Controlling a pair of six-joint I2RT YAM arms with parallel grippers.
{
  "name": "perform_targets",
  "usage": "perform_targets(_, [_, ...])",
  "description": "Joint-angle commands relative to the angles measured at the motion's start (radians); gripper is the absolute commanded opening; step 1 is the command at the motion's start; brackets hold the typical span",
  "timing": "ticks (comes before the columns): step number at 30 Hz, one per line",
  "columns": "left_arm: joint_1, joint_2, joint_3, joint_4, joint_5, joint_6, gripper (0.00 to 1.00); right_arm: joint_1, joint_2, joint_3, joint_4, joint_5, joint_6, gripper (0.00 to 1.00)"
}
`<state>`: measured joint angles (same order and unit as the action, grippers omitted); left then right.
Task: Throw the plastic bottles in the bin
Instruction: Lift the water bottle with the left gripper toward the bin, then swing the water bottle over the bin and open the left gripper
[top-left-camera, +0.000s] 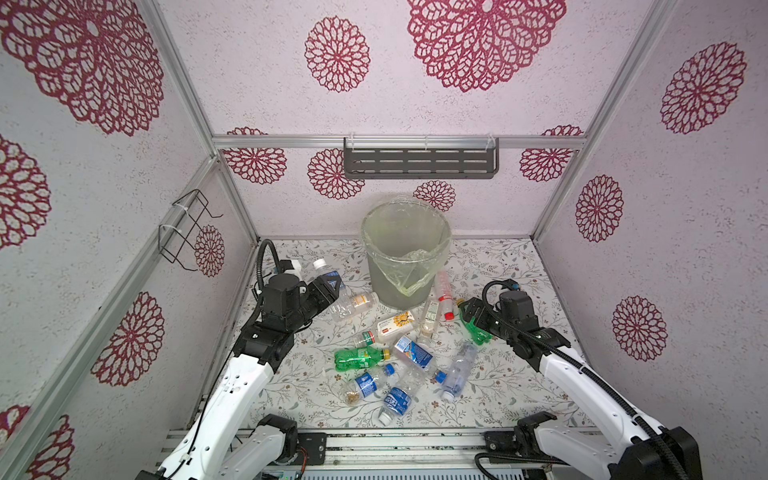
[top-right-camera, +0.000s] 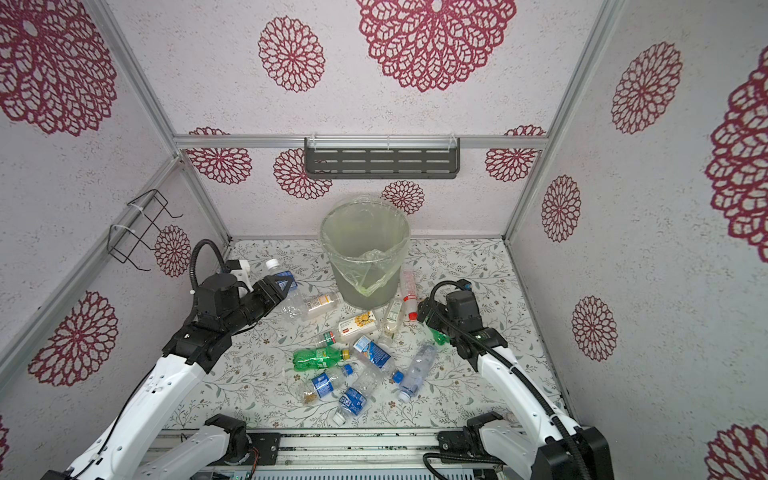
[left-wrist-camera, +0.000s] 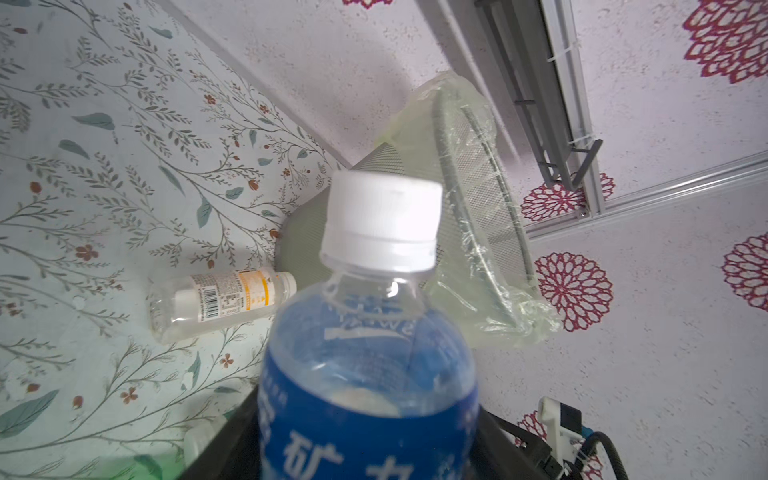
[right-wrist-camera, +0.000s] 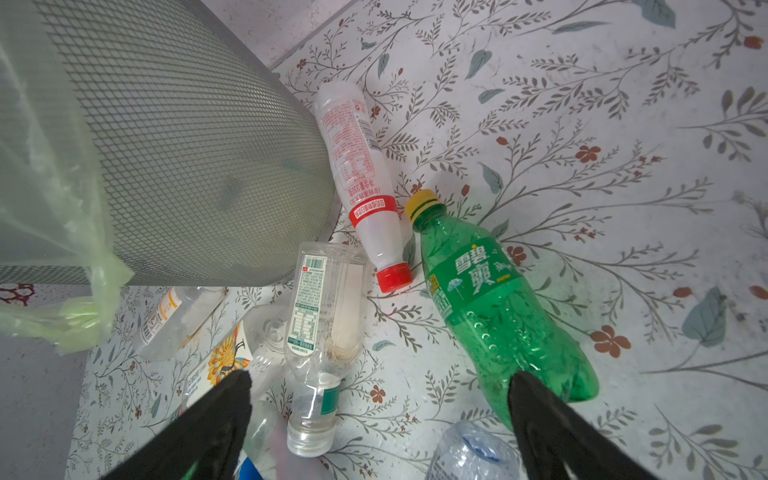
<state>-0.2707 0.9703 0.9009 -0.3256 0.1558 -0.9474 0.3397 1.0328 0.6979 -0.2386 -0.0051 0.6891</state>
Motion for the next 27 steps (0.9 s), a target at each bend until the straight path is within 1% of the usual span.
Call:
perform_targets(1, [-0.007,0.007,0.026,0.093,0.057,0.042,0.61,0.004,-0.026,0.017,-0.003,-0.008,-0.017,0.99])
perform_targets(3, [-0.006,0.002,0.010,0.143,0.091,0.037,0.61,0.004,-0.028,0.015,-0.003,-0.006,-0.016,0.99])
perform_targets(6, [-0.006,-0.012,-0.066,0.269,0.116,-0.013,0.61,0.004,-0.028,0.012,-0.003,-0.006,-0.012,0.99])
perform_targets(8, [-0.008,-0.028,-0.104,0.303,0.121,-0.027,0.61,0.004,-0.031,0.009,0.002,-0.009,-0.008,0.99])
perform_targets(14, [-0.019,-0.088,-0.176,0.312,0.103,-0.038,0.61,0.004,-0.035,-0.001,-0.001,-0.001,-0.016,0.99])
perform_targets(17, [-0.030,-0.095,-0.159,0.286,0.081,-0.028,0.61,0.004,-0.041,-0.013,0.007,-0.001,-0.012,0.99])
perform_targets(19, [-0.037,-0.073,-0.107,0.246,0.063,-0.011,0.62,0.004,-0.042,-0.018,0.011,-0.001,-0.010,0.99])
perform_targets(22, [-0.048,0.018,0.033,0.202,0.075,0.025,0.62,0.004,-0.043,-0.016,0.001,0.001,-0.015,0.99])
perform_targets(25, [-0.074,0.168,0.240,0.148,0.074,0.059,0.62,0.004,-0.055,-0.016,-0.005,0.004,-0.012,0.99])
perform_targets(27, [-0.097,0.302,0.410,0.115,0.077,0.074,0.63,0.004,-0.064,-0.017,-0.009,0.007,-0.008,0.99])
